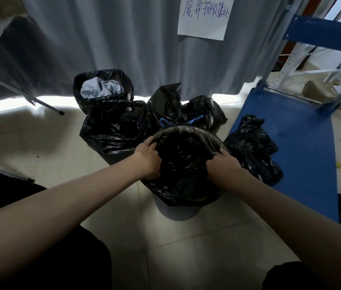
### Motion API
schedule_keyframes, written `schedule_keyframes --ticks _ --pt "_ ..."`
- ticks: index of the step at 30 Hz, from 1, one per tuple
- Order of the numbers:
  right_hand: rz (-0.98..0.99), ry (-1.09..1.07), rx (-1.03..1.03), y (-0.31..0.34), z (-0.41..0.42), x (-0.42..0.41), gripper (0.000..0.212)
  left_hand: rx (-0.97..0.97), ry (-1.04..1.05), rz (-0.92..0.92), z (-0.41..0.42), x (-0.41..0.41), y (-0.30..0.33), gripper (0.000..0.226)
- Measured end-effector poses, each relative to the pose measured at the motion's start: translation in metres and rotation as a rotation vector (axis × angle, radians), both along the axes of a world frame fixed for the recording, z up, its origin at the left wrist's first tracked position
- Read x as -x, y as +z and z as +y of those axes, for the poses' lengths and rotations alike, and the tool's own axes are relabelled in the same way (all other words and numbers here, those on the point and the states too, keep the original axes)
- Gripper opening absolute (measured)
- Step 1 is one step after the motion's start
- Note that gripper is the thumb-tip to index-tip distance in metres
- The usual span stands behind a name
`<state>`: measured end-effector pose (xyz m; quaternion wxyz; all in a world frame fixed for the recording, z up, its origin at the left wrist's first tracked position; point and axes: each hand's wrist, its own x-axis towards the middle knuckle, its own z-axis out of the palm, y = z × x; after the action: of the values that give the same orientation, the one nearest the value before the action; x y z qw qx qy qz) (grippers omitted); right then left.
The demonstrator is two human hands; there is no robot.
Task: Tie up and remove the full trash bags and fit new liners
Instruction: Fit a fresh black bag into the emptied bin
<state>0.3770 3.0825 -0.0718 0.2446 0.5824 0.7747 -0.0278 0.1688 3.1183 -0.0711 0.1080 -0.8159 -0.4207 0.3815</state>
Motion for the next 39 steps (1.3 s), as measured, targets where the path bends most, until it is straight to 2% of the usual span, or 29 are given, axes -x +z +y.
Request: schedule_keyframes --ticks 1,3,6,8,10,14,19,21,24,25,29,32,36,39 --pt "0.012 0.009 -0.021 0.001 0.001 0.004 0.035 -0.004 -0.011 -0.027 -0.001 -0.006 0.002 0.062" --pt "0.115 0.06 -0.07 0.004 0.005 0.015 0.041 0.036 -0.024 -0.194 -0.002 -0.018 0.004 0.052" --pt "0.232 0.079 0.15 0.005 0.005 0.029 0.046 0.282 0.051 -0.446 -0.009 -0.031 0.011 0.042" --pt "0.183 0.046 0.351 0.0 0.001 0.032 0.048 0.414 0.111 -0.462 -0.017 -0.036 0.017 0.044" --pt "0.122 0.046 0.443 -0.009 -0.002 0.029 0.046 0.471 0.158 -0.404 -0.027 -0.037 0.02 0.052" --pt "-0.005 0.031 0.451 -0.011 -0.001 0.023 0.04 0.405 0.193 -0.24 -0.031 -0.032 0.014 0.069" --pt "-0.009 -0.038 0.373 -0.009 0.003 0.013 0.039 0.318 0.167 -0.167 -0.023 -0.02 0.012 0.065" --pt "0.088 -0.024 0.369 -0.009 0.004 0.013 0.034 0.298 0.108 -0.23 -0.021 -0.016 0.014 0.059" --pt "0.336 0.004 0.247 -0.008 0.005 0.015 0.02 0.304 -0.007 -0.493 -0.014 -0.011 0.017 0.024" --pt "0.396 0.018 0.216 -0.006 0.005 0.015 0.016 0.31 -0.032 -0.57 -0.014 -0.01 0.021 0.02" --pt "0.577 0.076 0.188 0.004 -0.006 0.016 0.014 0.301 -0.091 -0.754 -0.031 -0.008 0.035 0.034" --pt "0.636 0.096 0.19 0.01 -0.021 0.014 0.015 0.285 -0.151 -0.735 -0.048 -0.003 0.034 0.033" --pt "0.696 0.105 0.233 0.018 -0.042 0.011 0.021 0.159 -0.289 -0.655 -0.062 0.002 0.021 0.033" --pt "0.617 0.172 0.223 0.019 -0.053 0.009 0.022 0.093 -0.339 -0.639 -0.072 0.001 0.016 0.035"
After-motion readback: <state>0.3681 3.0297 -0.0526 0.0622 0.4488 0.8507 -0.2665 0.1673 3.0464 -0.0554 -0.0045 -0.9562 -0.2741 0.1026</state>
